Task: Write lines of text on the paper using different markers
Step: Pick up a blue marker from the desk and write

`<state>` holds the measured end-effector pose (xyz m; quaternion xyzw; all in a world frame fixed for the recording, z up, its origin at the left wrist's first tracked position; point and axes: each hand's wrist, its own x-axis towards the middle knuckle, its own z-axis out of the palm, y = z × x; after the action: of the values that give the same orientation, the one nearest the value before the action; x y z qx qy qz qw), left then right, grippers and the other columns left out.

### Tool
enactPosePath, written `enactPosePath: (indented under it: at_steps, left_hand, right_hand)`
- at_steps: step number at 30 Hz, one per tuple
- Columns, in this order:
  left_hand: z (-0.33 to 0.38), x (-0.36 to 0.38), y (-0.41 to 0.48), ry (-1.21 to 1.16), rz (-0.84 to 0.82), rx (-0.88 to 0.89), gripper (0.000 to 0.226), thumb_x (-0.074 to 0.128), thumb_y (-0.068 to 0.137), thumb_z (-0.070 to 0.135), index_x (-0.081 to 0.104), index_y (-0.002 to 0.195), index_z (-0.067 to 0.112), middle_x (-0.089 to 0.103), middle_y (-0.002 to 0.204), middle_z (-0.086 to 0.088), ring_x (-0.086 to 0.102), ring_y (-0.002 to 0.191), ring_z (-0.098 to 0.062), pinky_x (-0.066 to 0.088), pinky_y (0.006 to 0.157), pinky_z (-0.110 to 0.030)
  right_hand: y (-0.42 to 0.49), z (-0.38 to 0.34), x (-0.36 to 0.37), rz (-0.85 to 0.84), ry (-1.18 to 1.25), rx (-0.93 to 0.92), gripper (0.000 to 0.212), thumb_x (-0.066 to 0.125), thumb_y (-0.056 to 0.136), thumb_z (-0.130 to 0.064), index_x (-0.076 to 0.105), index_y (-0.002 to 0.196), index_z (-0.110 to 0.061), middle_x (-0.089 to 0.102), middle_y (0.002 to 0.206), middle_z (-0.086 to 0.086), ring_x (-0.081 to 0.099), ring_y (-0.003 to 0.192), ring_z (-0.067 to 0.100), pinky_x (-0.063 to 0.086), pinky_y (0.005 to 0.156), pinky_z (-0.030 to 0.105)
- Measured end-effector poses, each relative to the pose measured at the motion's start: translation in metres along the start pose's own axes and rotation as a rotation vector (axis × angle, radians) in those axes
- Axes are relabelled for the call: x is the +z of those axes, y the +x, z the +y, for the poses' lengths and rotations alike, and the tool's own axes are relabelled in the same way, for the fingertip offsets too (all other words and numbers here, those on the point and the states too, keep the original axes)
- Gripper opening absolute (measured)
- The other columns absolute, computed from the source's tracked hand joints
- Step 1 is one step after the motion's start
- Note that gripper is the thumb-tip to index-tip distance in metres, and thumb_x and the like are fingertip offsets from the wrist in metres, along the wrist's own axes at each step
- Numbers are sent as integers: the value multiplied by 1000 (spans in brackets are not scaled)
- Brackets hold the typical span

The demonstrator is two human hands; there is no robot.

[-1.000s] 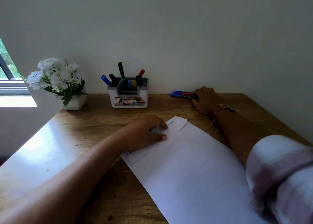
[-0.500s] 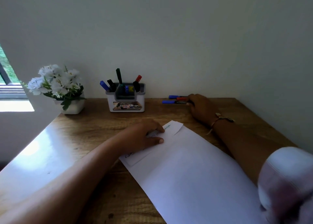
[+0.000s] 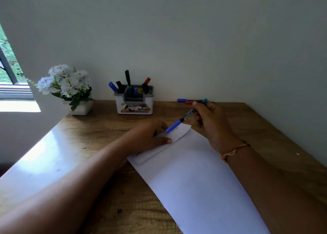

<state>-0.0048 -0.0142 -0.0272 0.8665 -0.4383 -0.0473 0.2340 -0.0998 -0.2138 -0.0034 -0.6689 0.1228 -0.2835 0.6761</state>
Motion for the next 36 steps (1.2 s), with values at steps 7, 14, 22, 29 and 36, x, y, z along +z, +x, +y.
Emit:
enactPosePath:
  at_steps: [7, 14, 22, 29, 36]
  left_hand:
    - [6, -5, -4, -103, 128, 14, 22, 65, 89, 44, 62, 109, 34, 61, 105, 10, 58, 92, -9, 53, 80, -30]
    - [17, -6, -11, -127, 230, 176, 17, 62, 95, 27, 64, 106, 14, 66, 97, 5, 63, 89, -8, 52, 78, -27]
    - [17, -6, -11, -183, 248, 198, 19, 60, 97, 25, 63, 114, 17, 64, 97, 9, 61, 87, -4, 50, 73, -23]
    - [15, -12, -10, -259, 207, 195, 24, 59, 98, 17, 66, 121, 19, 70, 105, 1, 67, 96, -14, 56, 88, -41]
    - [17, -15, -10, -316, 184, 173, 19, 59, 97, 14, 69, 112, 21, 71, 95, -5, 67, 87, -16, 55, 81, -29]
  right_hand:
    - [-1, 9, 4, -96, -41, -48, 17, 63, 98, -22, 69, 88, -10, 59, 60, -7, 53, 56, 4, 46, 55, 20]
    - [-15, 10, 10, -363, -224, -109, 28, 67, 93, -41, 74, 86, -14, 73, 70, 3, 68, 63, 9, 57, 61, 23]
    - [-18, 7, 14, -437, -112, -4, 25, 62, 98, -30, 72, 106, -8, 79, 89, 10, 77, 84, 25, 62, 70, 31]
    - [-20, 4, 15, -472, 30, 90, 17, 59, 100, -19, 73, 101, -10, 78, 94, 12, 77, 89, 27, 62, 70, 31]
    - [-19, 5, 10, -555, 107, 156, 23, 52, 103, -13, 67, 114, 1, 76, 104, 21, 75, 96, 33, 62, 74, 34]
